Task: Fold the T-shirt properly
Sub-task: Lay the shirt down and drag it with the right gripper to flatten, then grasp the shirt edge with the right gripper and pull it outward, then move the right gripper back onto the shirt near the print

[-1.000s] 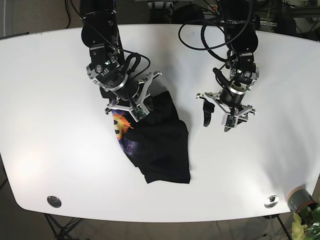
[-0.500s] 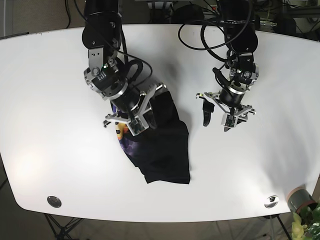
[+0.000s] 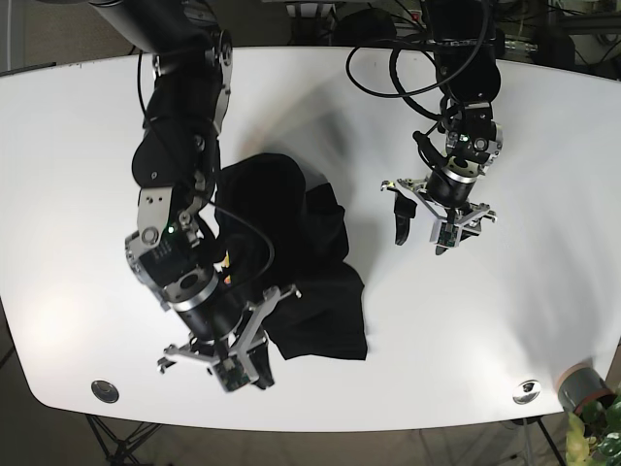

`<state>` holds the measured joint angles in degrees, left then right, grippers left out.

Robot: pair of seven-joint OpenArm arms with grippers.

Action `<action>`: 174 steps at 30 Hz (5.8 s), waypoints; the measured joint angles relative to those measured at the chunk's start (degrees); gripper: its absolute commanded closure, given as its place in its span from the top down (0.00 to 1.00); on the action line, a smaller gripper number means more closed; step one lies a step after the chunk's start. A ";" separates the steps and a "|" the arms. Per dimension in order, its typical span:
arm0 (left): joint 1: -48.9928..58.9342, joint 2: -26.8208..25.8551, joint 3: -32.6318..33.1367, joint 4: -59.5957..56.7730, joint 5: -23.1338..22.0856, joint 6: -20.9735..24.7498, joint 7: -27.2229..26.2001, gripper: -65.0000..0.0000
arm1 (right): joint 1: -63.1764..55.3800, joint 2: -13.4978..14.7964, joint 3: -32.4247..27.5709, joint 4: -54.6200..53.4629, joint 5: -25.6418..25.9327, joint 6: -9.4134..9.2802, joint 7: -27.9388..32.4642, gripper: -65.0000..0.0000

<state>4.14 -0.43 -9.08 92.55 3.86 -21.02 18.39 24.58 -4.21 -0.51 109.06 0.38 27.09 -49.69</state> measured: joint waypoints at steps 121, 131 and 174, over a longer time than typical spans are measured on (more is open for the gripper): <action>7.28 -3.61 2.27 3.50 0.04 -0.44 -0.37 0.57 | -6.05 4.46 -0.52 -2.51 4.33 0.42 -3.54 0.77; 6.54 -3.61 0.61 0.55 0.04 -0.48 0.02 0.57 | -18.14 -1.77 1.62 -3.91 6.54 -0.22 -3.80 0.71; 6.19 -3.63 0.55 0.42 0.00 -0.42 -0.37 0.57 | -17.66 -2.54 1.66 -27.47 7.15 -9.62 12.20 0.03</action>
<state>10.33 -4.05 -8.54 92.97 3.86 -21.43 18.02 6.92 -6.74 1.15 81.58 7.53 17.47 -37.50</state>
